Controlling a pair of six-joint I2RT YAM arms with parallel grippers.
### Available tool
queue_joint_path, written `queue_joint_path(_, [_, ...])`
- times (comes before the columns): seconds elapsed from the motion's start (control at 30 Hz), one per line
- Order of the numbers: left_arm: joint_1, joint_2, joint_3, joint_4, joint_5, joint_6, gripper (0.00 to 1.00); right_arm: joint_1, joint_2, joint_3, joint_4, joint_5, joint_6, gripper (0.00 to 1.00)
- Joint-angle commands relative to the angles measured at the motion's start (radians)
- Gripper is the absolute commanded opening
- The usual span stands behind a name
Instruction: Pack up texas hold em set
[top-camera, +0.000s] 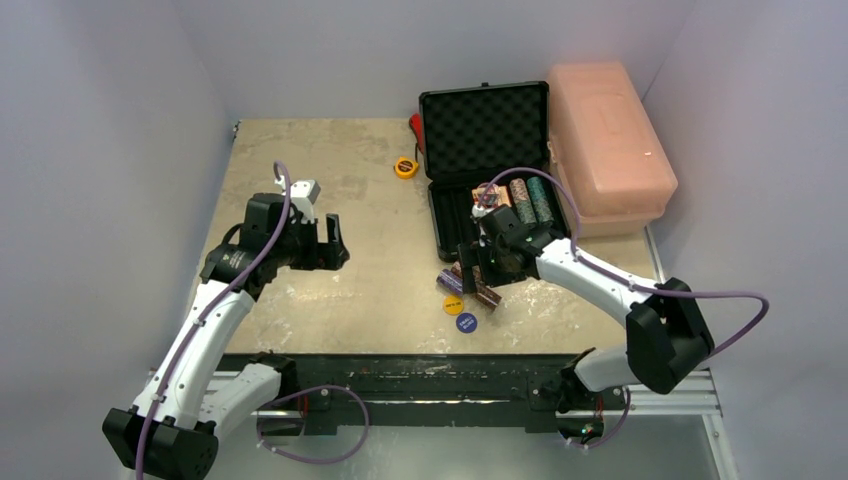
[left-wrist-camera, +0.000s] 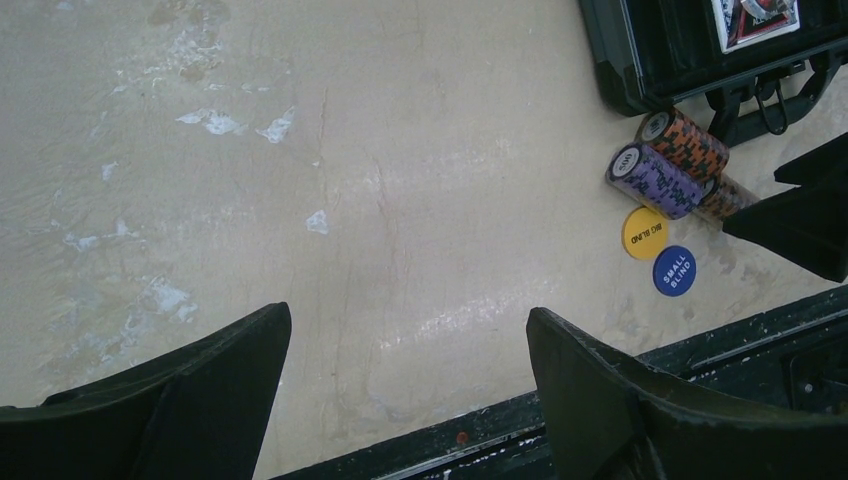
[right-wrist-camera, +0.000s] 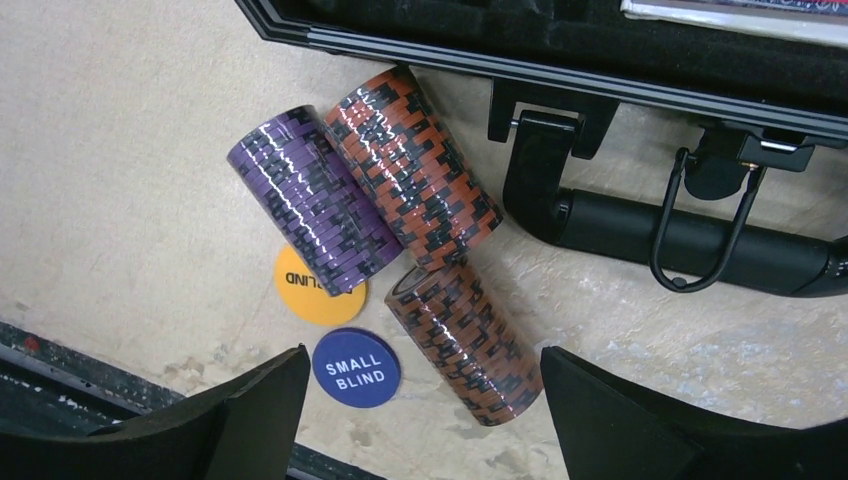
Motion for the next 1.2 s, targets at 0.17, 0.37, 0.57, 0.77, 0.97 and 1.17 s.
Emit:
queue_joint_path(0.17, [-0.006, -0.009, 0.037, 0.001, 0.014, 0.003, 0.88, 0.002, 0.006, -0.037, 0.053, 0.053, 0.054, 0.88])
queue_joint_path(0.37, [-0.006, -0.010, 0.037, 0.000, 0.014, 0.003, 0.88, 0.002, 0.006, -0.055, 0.072, 0.047, 0.099, 0.86])
queue_joint_path(0.57, [-0.006, -0.010, 0.037, -0.002, 0.012, 0.003, 0.88, 0.003, 0.016, -0.084, 0.081, 0.063, 0.134, 0.81])
queue_joint_path(0.77, [-0.006, -0.008, 0.037, -0.002, 0.012, 0.002, 0.88, 0.003, 0.007, -0.109, 0.084, 0.079, 0.155, 0.76])
queue_joint_path(0.97, [-0.006, -0.007, 0.037, -0.003, 0.011, 0.003, 0.88, 0.002, -0.004, -0.121, 0.092, 0.081, 0.171, 0.67])
queue_joint_path(1.17, [-0.006, -0.007, 0.037, -0.004, 0.011, 0.004, 0.87, 0.003, -0.025, -0.136, 0.100, 0.068, 0.202, 0.56])
